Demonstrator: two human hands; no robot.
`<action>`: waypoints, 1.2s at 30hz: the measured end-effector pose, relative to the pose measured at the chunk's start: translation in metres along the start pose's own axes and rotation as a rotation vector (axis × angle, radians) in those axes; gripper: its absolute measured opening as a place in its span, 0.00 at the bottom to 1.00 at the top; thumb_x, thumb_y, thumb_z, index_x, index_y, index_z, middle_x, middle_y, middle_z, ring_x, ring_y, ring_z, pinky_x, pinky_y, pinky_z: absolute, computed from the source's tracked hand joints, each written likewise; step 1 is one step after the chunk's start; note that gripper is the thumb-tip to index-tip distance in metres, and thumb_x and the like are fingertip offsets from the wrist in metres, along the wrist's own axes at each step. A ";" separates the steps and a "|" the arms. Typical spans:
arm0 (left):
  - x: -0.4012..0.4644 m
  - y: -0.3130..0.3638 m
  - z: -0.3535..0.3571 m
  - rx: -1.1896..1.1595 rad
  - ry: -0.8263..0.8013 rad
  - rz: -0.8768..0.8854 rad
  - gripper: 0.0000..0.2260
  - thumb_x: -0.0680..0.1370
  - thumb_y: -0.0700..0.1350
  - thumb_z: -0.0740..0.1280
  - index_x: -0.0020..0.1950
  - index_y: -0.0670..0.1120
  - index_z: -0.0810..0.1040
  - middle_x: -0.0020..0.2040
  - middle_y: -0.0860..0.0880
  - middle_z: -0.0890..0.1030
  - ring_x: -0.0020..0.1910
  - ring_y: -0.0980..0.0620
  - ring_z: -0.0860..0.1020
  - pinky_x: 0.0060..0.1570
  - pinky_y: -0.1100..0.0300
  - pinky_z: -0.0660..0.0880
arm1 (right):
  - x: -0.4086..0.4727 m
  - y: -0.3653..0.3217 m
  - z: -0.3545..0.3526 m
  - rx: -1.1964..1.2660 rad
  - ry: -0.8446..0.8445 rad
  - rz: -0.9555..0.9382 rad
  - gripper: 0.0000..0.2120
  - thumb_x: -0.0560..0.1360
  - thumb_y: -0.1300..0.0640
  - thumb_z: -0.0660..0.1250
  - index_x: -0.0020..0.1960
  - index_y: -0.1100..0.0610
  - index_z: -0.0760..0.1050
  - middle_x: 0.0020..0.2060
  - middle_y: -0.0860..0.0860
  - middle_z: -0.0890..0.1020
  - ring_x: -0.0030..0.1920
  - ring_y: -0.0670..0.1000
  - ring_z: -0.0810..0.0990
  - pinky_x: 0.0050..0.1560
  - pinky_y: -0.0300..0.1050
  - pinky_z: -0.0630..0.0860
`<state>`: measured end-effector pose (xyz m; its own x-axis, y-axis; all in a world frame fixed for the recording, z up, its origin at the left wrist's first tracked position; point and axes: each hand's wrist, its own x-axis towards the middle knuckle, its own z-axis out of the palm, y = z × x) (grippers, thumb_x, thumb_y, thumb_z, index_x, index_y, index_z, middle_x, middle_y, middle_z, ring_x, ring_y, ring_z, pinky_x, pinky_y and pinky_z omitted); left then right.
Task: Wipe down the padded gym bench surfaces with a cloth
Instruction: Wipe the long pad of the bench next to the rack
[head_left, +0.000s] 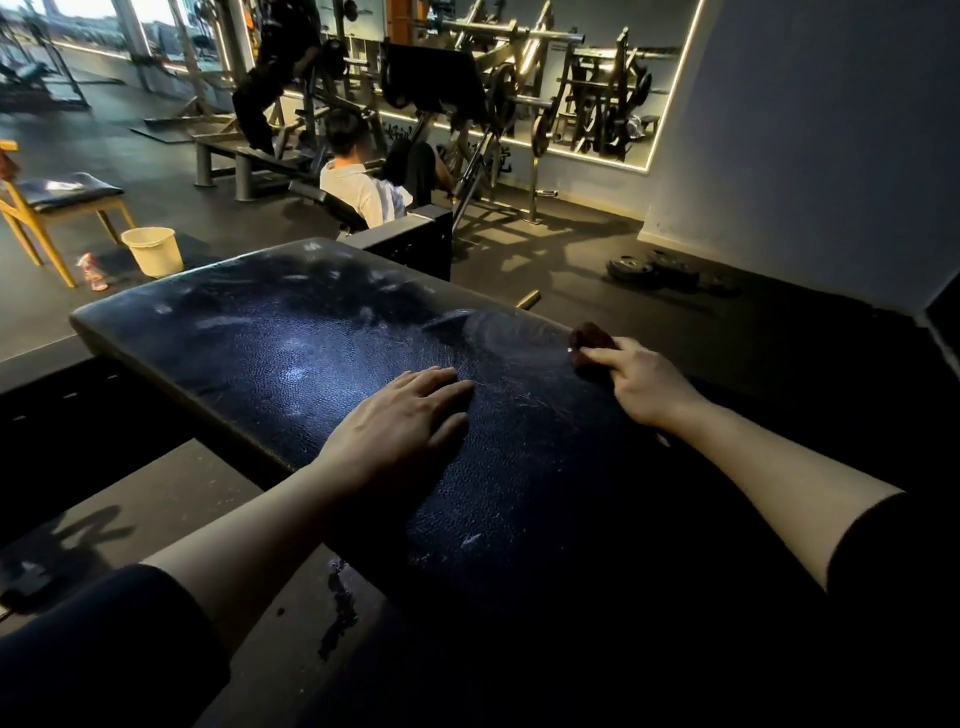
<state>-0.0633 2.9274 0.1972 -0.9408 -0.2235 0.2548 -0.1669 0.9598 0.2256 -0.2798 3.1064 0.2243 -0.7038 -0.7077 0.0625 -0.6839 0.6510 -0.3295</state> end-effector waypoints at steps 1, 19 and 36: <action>0.001 0.001 0.000 0.001 0.015 0.002 0.21 0.82 0.57 0.52 0.74 0.55 0.63 0.74 0.54 0.64 0.72 0.55 0.61 0.69 0.61 0.59 | 0.002 0.001 -0.001 -0.006 0.022 0.070 0.24 0.78 0.66 0.52 0.71 0.49 0.69 0.73 0.53 0.64 0.68 0.59 0.67 0.65 0.46 0.64; 0.010 0.047 -0.011 -0.144 0.076 0.126 0.11 0.76 0.46 0.69 0.58 0.48 0.81 0.57 0.49 0.79 0.51 0.46 0.79 0.47 0.54 0.76 | -0.064 -0.008 -0.005 0.024 0.087 0.180 0.24 0.78 0.65 0.55 0.70 0.49 0.70 0.72 0.51 0.65 0.67 0.55 0.69 0.55 0.39 0.66; 0.028 0.094 0.010 -0.146 0.085 0.247 0.09 0.76 0.42 0.65 0.53 0.49 0.81 0.52 0.48 0.79 0.49 0.44 0.78 0.44 0.53 0.75 | -0.107 0.027 -0.013 -0.058 0.175 0.291 0.23 0.76 0.64 0.57 0.70 0.54 0.70 0.70 0.59 0.65 0.69 0.61 0.65 0.67 0.47 0.64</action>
<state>-0.1087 3.0135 0.2159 -0.9187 -0.0056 0.3950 0.1139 0.9537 0.2785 -0.2259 3.2036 0.2210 -0.8899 -0.4354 0.1363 -0.4559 0.8367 -0.3036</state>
